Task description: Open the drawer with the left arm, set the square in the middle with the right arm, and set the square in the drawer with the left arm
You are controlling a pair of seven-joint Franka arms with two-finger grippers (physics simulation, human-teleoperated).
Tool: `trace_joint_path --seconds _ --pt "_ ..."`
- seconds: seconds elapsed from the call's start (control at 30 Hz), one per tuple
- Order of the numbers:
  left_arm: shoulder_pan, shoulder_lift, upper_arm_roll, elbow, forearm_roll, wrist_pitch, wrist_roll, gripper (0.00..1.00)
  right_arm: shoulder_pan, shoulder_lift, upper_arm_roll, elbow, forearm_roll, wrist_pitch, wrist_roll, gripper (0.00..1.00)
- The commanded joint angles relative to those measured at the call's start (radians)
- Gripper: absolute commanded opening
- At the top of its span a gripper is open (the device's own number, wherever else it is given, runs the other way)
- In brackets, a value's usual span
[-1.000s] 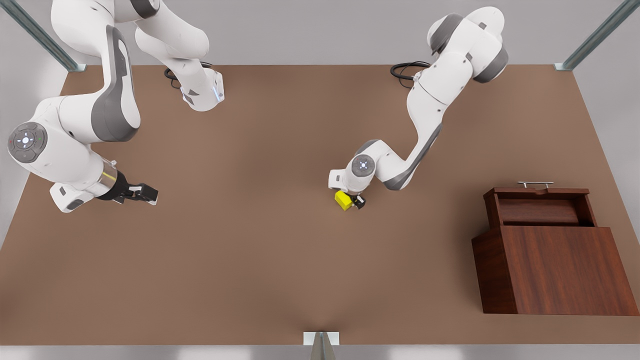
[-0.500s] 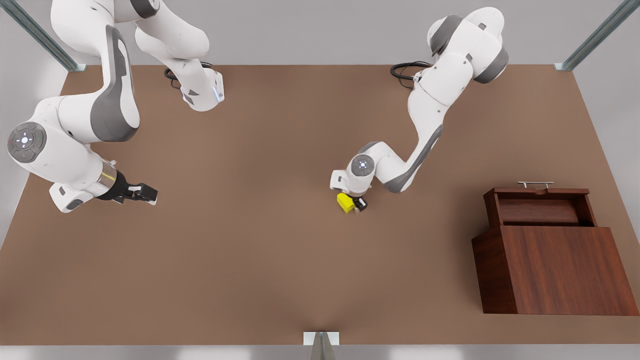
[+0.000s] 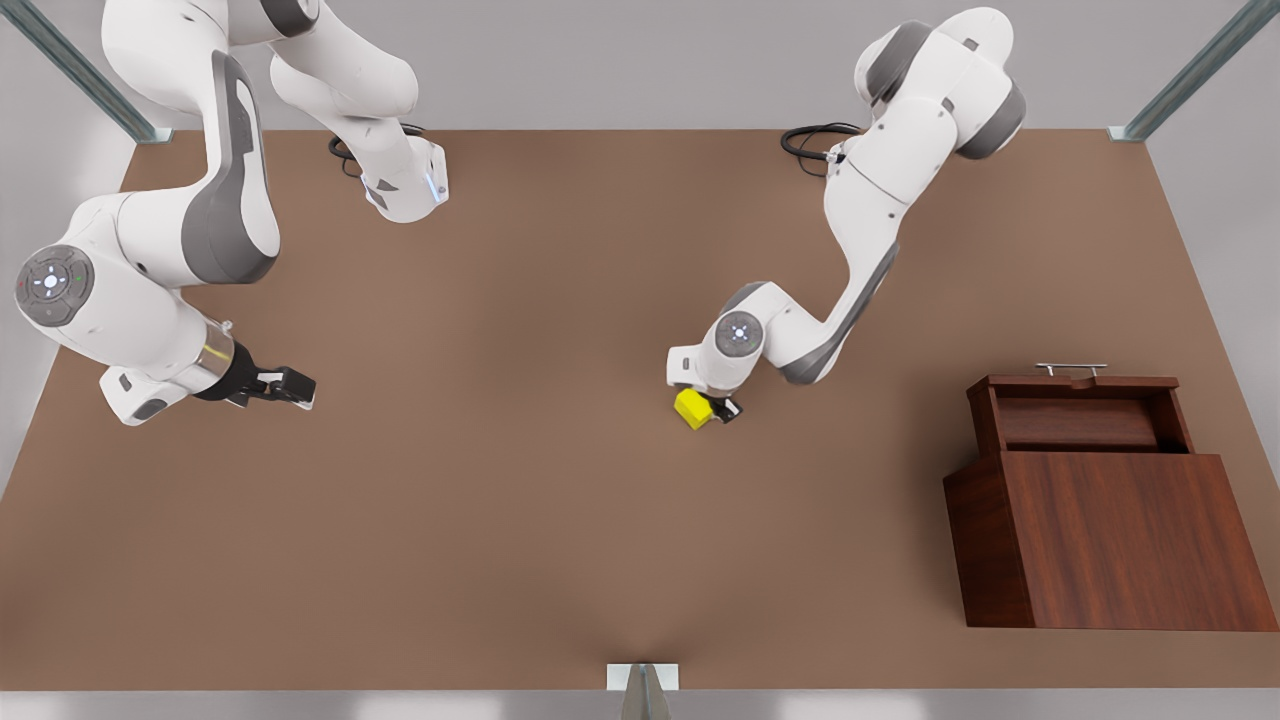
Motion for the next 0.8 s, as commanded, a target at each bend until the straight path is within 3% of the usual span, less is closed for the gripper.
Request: trace_joint_path --seconds 0.0,0.13,0.23,0.33,0.6,0.77 --pt "0.000 -0.010 0.005 0.000 -0.016 -0.006 -0.008 0.73 0.000 0.000 0.000 0.000 0.000 0.000 -0.001 1.00" --pt "0.044 -0.289 0.140 0.000 -0.113 -0.316 -0.213 0.73 -0.001 0.000 0.000 0.000 0.000 0.000 -0.001 1.00" --pt "0.221 -0.455 0.197 0.000 -0.171 -0.503 -0.296 0.73 -0.001 0.000 0.000 -0.001 0.000 0.000 -0.001 1.00" --pt "0.318 -0.533 0.289 0.000 -0.179 -0.616 -0.284 0.74 -0.001 0.000 0.000 -0.001 0.000 0.000 -0.001 1.00" --pt "0.568 -0.443 0.314 0.000 -0.168 -0.488 0.034 0.74 -0.001 0.000 0.000 -0.001 0.000 0.000 0.001 1.00" --pt "0.600 -0.374 0.314 0.000 -0.153 -0.405 0.058 0.75 -0.001 0.000 0.000 -0.001 0.000 0.000 -0.001 1.00"
